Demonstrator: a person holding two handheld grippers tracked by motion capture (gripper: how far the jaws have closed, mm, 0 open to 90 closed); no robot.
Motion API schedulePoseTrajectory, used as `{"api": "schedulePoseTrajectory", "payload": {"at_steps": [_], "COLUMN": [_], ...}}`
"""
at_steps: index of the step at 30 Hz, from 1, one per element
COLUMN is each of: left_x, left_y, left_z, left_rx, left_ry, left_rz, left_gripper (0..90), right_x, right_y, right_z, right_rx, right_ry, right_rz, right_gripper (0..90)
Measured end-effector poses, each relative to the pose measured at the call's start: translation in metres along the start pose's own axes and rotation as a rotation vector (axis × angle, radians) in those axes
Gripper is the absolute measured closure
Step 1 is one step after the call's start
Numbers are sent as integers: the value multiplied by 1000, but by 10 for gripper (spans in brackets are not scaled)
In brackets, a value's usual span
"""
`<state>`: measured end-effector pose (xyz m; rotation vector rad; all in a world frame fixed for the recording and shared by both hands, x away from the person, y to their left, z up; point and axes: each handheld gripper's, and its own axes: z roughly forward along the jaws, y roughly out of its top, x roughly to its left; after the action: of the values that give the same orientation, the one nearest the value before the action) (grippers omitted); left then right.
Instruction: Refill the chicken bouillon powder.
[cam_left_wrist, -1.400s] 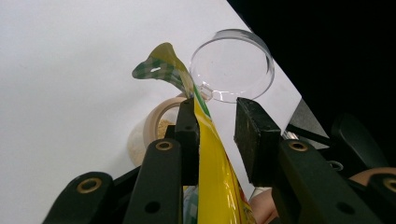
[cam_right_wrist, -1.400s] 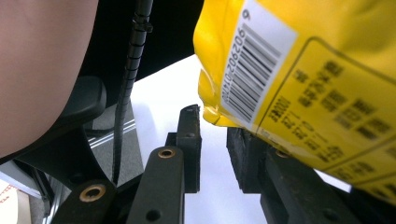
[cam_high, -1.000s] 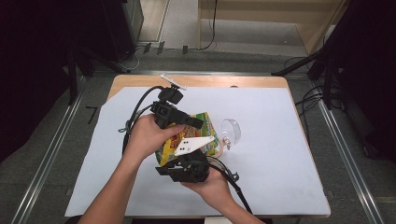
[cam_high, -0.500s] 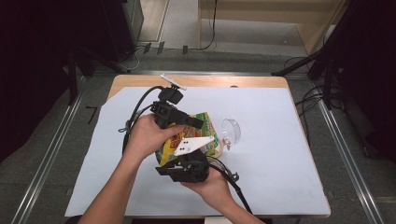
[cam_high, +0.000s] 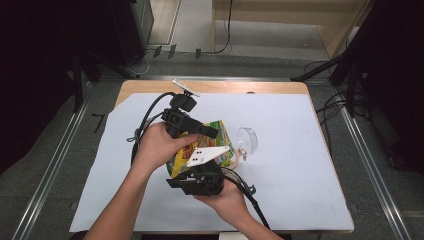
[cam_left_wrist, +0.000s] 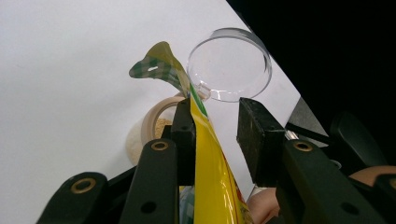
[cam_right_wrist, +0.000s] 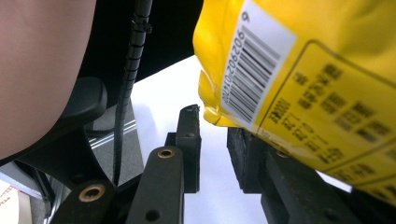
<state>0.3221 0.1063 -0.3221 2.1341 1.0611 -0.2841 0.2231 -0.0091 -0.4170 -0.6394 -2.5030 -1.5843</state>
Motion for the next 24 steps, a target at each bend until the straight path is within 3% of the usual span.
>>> {"api": "schedulePoseTrajectory", "payload": {"at_steps": [24], "left_x": [3], "left_y": [0], "left_z": [1], "left_rx": [3], "left_ry": [-10], "left_rz": [-13], "left_gripper": [691], "right_x": [0], "right_y": [0], "right_z": [1], "right_rx": [2], "right_ry": [-3], "right_rz": [1], "right_gripper": [748]}}
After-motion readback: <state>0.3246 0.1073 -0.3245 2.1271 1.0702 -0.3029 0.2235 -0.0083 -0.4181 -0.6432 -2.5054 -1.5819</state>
